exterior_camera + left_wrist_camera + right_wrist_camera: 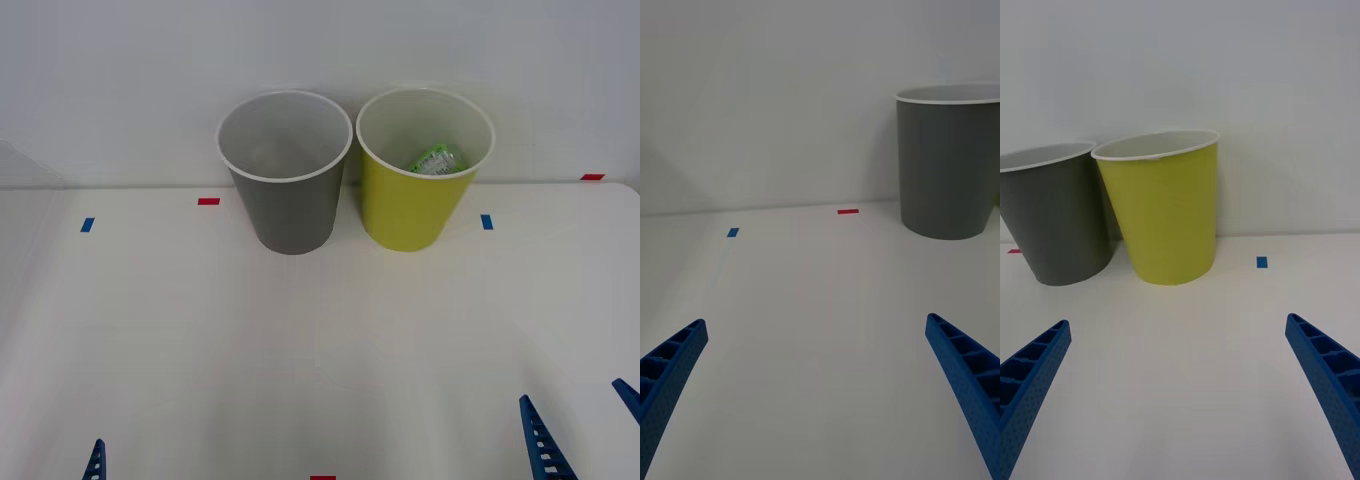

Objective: Put cans in the gray bin and PET bottles in the light green bin.

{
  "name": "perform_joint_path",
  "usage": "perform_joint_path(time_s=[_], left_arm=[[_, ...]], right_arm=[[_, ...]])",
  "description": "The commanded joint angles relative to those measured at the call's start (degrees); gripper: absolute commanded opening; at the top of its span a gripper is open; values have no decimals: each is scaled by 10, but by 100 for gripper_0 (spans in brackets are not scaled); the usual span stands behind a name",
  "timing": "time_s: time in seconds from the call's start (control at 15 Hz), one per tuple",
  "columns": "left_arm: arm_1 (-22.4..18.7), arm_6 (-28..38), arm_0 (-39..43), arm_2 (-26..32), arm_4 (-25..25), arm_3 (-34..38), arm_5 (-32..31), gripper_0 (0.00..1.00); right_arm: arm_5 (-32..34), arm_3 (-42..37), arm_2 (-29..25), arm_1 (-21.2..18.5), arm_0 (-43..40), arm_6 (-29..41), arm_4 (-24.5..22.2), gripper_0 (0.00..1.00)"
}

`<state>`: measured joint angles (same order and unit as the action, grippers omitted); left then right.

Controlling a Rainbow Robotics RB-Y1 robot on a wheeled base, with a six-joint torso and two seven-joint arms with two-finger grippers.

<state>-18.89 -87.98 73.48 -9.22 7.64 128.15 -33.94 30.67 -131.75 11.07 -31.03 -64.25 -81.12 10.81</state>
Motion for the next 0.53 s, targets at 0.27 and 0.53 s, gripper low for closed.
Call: perform_joint_path(time_s=[0.27, 0.53], left_arm=[[0, 0, 0, 0, 0, 0, 0, 100], [0, 0, 0, 0, 0, 0, 0, 100]], right_arm=[[0, 0, 0, 0, 0, 0, 0, 100], [0, 0, 0, 0, 0, 0, 0, 100]])
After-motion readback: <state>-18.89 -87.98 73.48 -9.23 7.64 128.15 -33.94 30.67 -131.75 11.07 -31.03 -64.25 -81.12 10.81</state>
